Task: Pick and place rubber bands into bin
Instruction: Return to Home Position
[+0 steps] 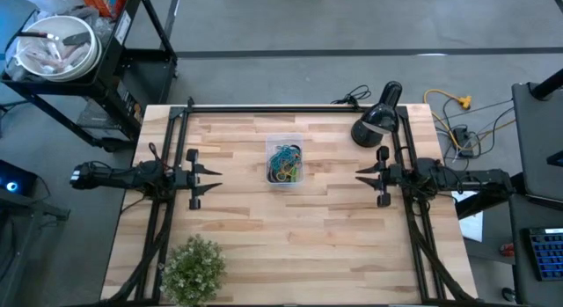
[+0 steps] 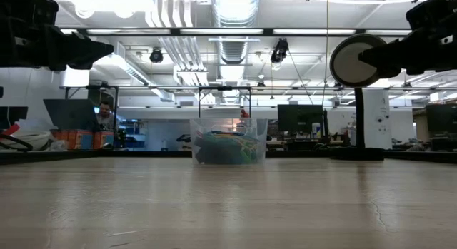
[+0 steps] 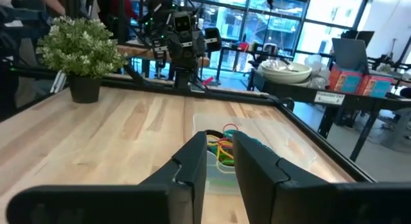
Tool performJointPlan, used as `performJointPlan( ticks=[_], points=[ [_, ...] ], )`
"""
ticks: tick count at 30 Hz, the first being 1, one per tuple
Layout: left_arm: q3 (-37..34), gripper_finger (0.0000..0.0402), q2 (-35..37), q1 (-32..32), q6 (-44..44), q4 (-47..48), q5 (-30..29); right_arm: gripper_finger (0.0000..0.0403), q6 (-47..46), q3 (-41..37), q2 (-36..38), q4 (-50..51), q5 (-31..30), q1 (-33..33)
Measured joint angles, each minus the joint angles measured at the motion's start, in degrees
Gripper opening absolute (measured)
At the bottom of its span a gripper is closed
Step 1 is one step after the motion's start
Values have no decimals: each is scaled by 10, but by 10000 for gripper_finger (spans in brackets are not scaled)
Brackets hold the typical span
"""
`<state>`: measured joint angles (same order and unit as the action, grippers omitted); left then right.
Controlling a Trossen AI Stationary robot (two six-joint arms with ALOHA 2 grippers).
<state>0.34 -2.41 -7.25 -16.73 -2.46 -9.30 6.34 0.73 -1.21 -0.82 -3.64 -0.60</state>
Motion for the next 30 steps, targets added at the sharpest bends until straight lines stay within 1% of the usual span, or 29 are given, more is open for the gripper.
performJointPlan(
  ticks=[6, 9, 10, 20, 30],
  points=[
    [0, 115, -1, 0, 8, 0, 0, 77, -19, 0, 0, -1, 0, 0],
    [0, 115, -1, 0, 94, 0, -2, 80, -27, 0, 0, -1, 0, 0],
    [0, 115, -1, 0, 101, 1, -7, 80, -29, 0, 0, -1, 0, 0],
    [0, 115, -12, 1, 116, -1, -13, 68, -29, 0, 0, 1, 0, 0],
    [0, 115, -13, 1, 116, -1, -13, 79, -27, 0, 0, 1, 0, 0]
  ],
)
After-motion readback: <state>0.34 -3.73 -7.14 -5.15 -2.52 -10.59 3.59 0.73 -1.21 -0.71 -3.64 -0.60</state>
